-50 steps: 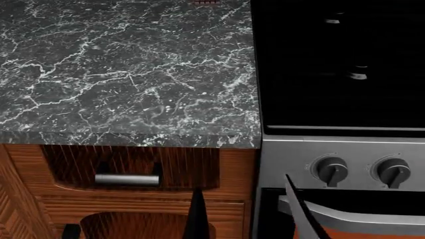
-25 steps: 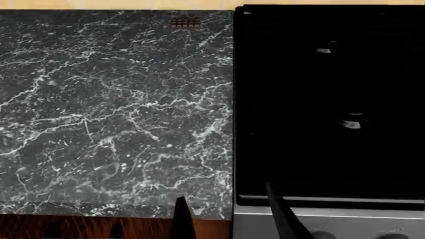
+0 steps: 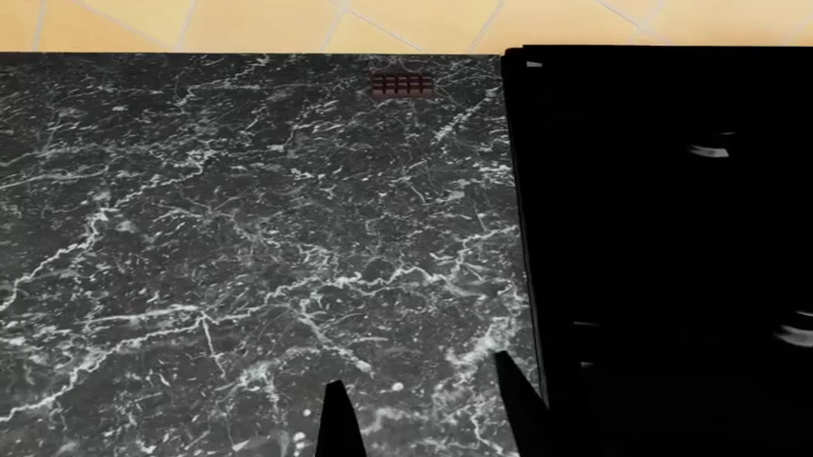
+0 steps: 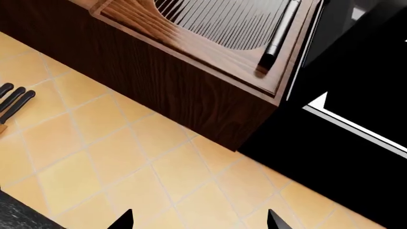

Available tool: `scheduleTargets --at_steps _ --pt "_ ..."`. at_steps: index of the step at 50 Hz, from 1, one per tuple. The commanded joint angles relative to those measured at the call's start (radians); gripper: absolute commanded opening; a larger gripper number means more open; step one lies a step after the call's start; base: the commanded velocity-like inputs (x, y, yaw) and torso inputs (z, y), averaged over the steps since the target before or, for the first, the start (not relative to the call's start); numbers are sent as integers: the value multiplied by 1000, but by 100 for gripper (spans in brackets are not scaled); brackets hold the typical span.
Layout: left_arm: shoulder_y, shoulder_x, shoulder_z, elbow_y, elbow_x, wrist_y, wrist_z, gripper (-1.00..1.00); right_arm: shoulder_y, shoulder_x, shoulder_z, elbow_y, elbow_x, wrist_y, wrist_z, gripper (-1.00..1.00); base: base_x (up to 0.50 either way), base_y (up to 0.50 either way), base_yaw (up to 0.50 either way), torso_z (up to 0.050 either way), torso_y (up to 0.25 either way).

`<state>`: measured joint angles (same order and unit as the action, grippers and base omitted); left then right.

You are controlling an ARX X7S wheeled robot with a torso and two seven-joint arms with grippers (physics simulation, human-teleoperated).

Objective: Close the microwave door

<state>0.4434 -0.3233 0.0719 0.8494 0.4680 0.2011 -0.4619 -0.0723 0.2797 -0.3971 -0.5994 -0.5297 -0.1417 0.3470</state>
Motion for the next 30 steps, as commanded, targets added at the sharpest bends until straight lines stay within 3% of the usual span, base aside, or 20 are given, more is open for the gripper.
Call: scheduleTargets --at_steps 1,6,12,22,30 --pt "-2 1 9 4 14 -6 3 100 -3 8 -1 -18 9 -18 17 100 0 0 0 0 0" --pt "-3 0 10 0 16 -5 0 100 -11 13 5 -60 15 -21 19 100 0 0 0 0 0" --pt "-2 -2 11 -5 19 -1 -6 100 32 -25 4 -189 -5 100 -79 100 0 0 0 0 3" --pt "-25 6 21 12 19 -33 16 100 463 -242 -59 -427 -200 498 -521 100 0 0 0 0 0" --pt "-16 3 26 2 25 -19 4 100 629 -268 -139 -424 -259 644 -591 100 0 0 0 0 0"
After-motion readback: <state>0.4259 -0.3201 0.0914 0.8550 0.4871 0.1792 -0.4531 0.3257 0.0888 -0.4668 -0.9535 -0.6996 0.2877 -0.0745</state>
